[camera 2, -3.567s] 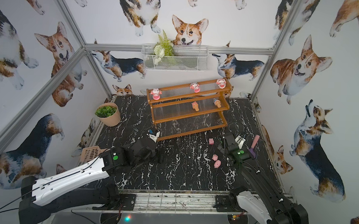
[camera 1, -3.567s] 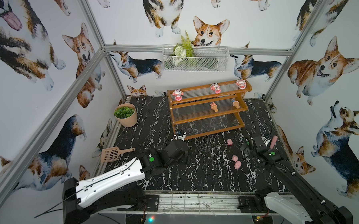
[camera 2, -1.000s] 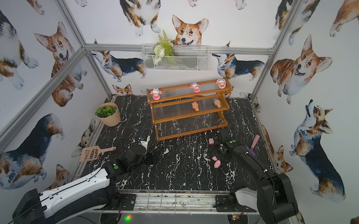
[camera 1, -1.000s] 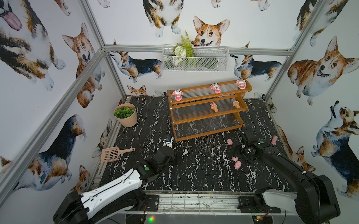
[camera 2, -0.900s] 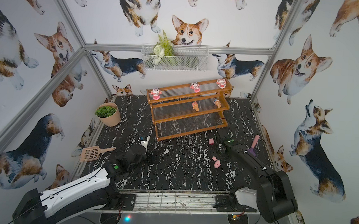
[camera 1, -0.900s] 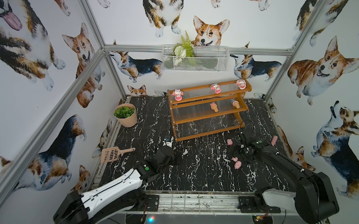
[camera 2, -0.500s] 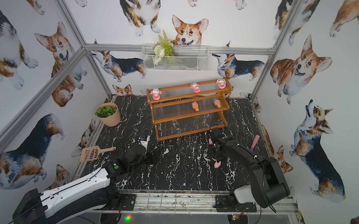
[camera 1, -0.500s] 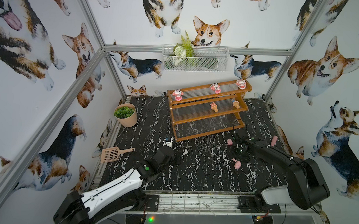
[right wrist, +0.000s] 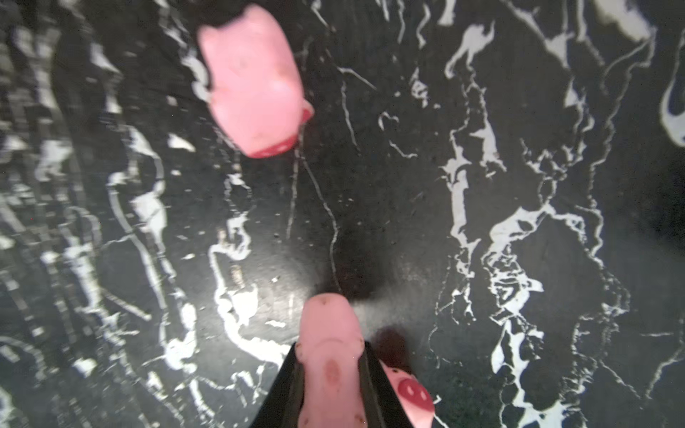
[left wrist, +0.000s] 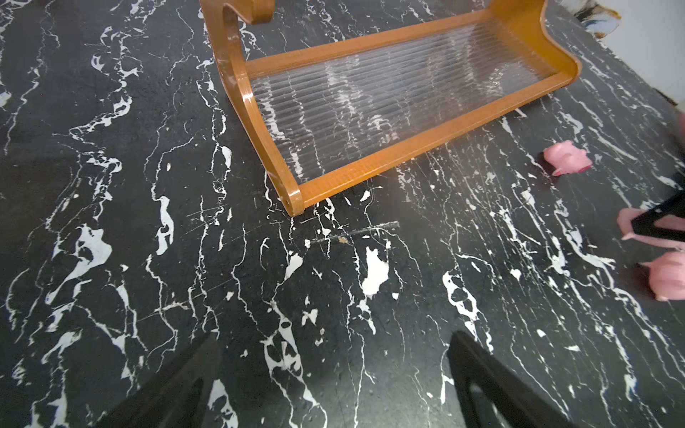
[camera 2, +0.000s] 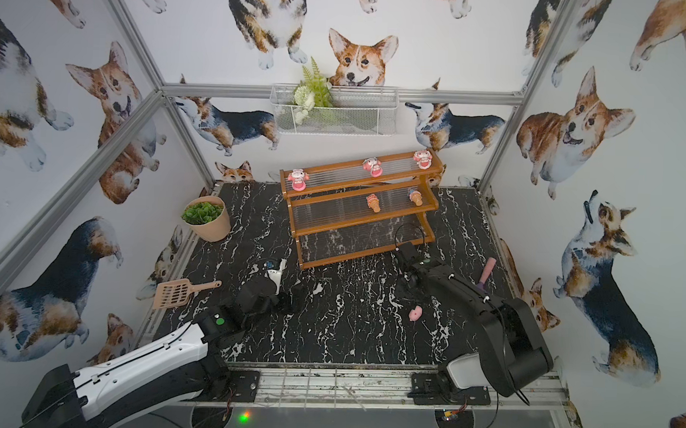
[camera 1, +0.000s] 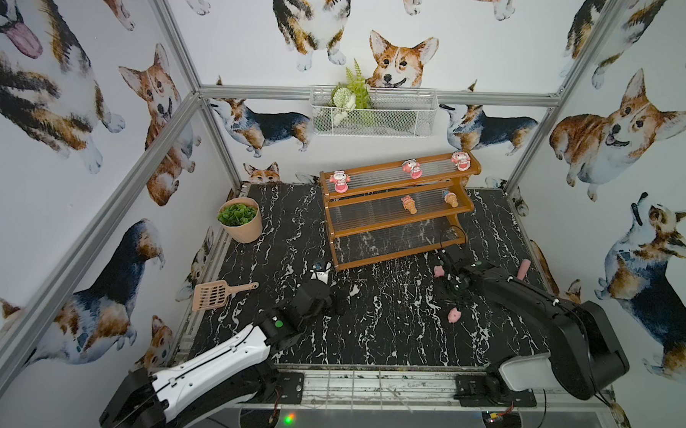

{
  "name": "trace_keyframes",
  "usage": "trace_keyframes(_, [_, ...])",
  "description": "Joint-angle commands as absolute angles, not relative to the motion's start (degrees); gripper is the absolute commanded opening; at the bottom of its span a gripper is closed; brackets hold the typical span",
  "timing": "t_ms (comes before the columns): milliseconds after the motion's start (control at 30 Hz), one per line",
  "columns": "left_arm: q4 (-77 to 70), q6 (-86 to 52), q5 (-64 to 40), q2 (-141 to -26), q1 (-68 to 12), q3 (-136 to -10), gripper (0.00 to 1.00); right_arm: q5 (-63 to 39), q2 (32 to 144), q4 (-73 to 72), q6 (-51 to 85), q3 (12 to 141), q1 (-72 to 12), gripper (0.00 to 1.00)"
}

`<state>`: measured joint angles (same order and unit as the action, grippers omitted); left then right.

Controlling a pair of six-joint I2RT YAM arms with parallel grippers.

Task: Organize plastic toys on shelves
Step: Pick up the plastic toy at the center of the board.

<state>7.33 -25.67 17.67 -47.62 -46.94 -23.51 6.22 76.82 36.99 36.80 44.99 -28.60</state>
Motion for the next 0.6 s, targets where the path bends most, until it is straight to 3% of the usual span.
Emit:
trace_keyframes(0, [2.48, -24.59, 13.80, -44.88, -46.89, -21.99, 0.99, -2.79, 70.12, 26.25, 32.40, 42.11, -29.17, 0.26])
trace_keyframes(133, [-3.45, -23.65, 6.65, -39.05, -46.76, -18.56, 0.99, -19.24, 59.41, 9.84, 28.53, 35.97, -29.44, 0.27])
trace_keyframes(300, [-16.71, -29.95, -4.87, -31.93, -44.28, -12.83, 0.98, -35.11, 55.87, -4.23, 23.67, 33.62, -33.17, 0.28])
trace_keyframes(567, [-48.11, -58.68, -26.39, -49.63, -32.87, -11.51, 0.96, -37.64, 57.36, -6.82, 6.98, 35.28, -42.13, 0.28])
